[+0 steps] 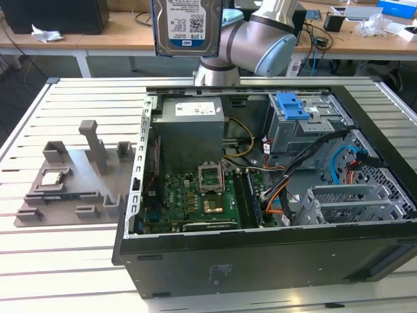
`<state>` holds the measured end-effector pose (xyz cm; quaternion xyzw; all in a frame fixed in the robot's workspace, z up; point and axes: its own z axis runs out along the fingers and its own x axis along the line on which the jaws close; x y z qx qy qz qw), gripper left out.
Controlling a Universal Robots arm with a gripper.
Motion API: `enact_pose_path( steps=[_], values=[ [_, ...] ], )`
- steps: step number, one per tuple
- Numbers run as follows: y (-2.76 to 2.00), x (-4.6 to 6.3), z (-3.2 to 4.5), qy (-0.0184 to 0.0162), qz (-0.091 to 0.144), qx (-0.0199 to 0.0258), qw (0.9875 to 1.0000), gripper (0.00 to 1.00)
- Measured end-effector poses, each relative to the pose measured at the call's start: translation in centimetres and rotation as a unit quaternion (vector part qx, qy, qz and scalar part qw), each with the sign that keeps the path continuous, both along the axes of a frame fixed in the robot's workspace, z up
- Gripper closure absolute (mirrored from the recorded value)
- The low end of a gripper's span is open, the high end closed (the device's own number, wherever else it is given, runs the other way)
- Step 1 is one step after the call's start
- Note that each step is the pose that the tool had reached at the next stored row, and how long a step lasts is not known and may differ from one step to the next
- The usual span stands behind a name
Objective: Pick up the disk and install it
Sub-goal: 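Pick up the disk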
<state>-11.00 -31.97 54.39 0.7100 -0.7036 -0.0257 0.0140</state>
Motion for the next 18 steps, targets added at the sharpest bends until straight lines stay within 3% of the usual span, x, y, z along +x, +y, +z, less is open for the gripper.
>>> enact_pose_path(
  steps=[18],
  values=[
    [-0.74, 0.00, -0.02, 0.0000, 0.000, 0.0000, 1.0000, 0.63]
  ],
)
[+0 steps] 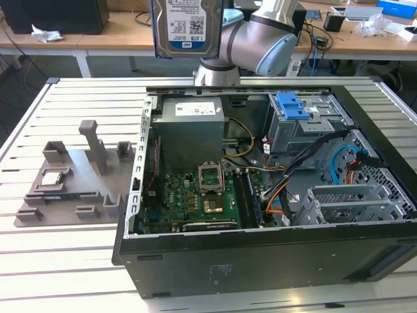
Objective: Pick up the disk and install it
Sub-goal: 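Pick up the disk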
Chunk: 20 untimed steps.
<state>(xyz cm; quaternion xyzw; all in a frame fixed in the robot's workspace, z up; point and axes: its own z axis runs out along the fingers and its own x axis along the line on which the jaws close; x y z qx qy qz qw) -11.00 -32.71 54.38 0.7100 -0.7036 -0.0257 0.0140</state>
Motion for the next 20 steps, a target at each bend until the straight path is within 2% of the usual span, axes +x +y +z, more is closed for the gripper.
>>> enact_pose_path(
  steps=[20],
  values=[
    [-0.92, 0.00, -0.02, 0.0000, 0.000, 0.0000, 1.0000, 0.63]
  ],
)
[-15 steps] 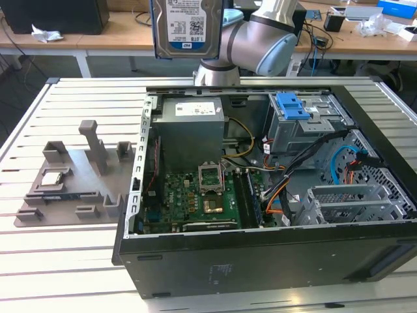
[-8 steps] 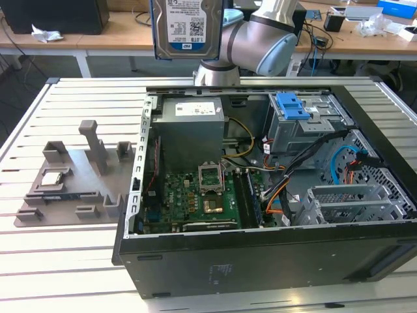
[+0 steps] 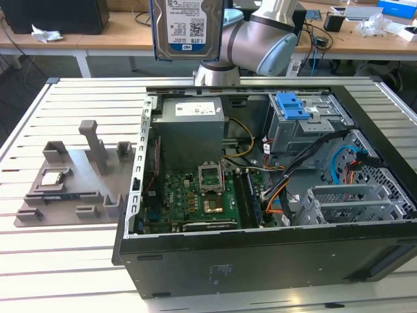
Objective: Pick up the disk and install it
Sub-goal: 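Pick up the disk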
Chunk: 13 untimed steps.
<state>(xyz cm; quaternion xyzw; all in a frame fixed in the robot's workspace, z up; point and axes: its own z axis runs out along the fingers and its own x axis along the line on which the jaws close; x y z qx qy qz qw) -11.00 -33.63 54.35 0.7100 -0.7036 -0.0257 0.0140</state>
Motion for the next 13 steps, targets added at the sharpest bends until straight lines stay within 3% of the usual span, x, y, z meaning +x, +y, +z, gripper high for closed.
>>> enact_pose_path(
  steps=[13],
  values=[
    [-0.85, 0.00, -0.02, 0.0000, 0.000, 0.0000, 1.0000, 0.63]
  ],
)
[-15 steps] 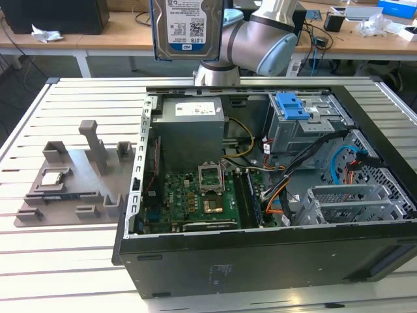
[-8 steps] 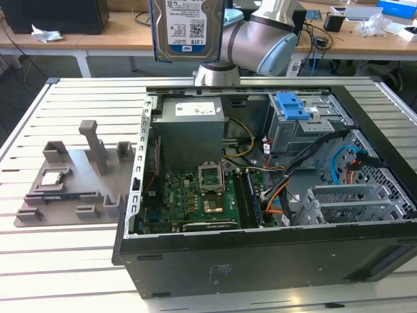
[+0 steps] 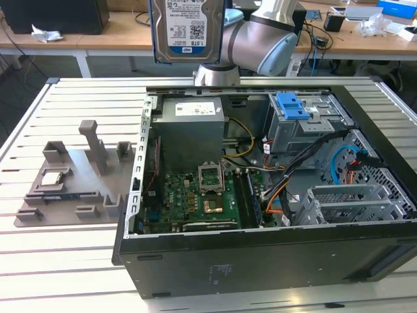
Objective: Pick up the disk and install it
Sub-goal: 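Pick up the disk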
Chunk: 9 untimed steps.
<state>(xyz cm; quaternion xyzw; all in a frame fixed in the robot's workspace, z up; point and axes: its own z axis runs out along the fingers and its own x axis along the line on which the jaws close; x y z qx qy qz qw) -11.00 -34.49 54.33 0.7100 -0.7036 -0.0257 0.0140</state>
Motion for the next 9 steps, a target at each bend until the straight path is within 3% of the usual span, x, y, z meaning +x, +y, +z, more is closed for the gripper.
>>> enact_pose_path(
  steps=[9],
  values=[
    [-0.56, 0.00, -0.01, 0.0000, 0.000, 0.0000, 1.0000, 0.63]
  ],
)
